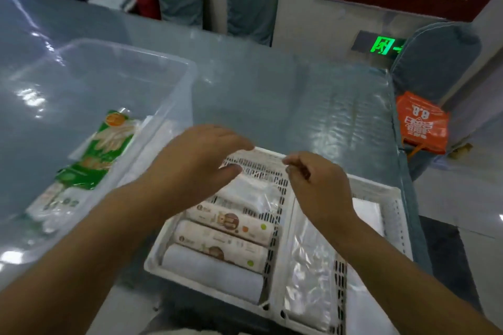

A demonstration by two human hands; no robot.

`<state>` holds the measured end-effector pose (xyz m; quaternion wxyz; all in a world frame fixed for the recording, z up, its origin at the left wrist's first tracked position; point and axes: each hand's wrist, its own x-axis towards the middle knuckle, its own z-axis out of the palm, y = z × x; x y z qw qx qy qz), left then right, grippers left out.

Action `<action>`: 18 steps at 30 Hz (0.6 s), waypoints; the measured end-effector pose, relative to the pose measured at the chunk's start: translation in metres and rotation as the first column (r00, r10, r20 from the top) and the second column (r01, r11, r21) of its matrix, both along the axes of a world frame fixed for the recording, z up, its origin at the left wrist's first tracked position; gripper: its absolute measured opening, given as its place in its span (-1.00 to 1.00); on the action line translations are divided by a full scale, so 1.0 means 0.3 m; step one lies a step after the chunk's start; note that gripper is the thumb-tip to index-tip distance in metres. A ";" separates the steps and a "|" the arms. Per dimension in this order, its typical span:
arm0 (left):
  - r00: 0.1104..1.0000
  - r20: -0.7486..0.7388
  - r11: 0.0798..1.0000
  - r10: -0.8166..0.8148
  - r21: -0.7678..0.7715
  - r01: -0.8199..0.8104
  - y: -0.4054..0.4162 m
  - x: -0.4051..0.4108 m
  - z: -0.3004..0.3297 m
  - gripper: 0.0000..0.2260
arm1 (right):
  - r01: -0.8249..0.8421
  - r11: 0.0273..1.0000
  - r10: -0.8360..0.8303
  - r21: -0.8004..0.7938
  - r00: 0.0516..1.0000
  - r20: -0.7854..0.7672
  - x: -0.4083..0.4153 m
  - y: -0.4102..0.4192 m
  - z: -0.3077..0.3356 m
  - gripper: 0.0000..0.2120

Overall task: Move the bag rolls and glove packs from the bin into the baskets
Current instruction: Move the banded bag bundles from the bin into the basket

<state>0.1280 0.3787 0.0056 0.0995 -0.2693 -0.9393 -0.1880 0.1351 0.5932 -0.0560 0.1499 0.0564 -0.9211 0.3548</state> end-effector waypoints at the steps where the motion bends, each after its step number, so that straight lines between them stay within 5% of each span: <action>1: 0.998 -0.005 0.998 0.056 0.000 -0.056 -0.077 0.006 0.032 -0.70 | -0.034 0.999 0.034 0.005 0.998 -0.051 -0.017 -0.050 0.038 -0.86; 5: 0.966 -0.025 0.966 0.257 0.029 -0.256 -0.373 0.018 0.096 -0.71 | -0.162 0.987 0.161 0.008 0.972 -0.171 -0.083 -0.262 0.157 -0.86; 12: 0.924 -0.035 0.919 0.381 -0.094 -0.383 -0.845 -0.010 0.055 -0.70 | -0.330 0.943 0.330 0.038 0.920 -0.212 -0.175 -0.720 0.248 -0.88; 18: 0.913 0.018 0.859 0.407 -0.346 -0.376 -1.189 -0.080 -0.021 -0.67 | -0.420 0.894 0.412 0.155 0.908 0.080 -0.334 -1.141 0.200 -0.84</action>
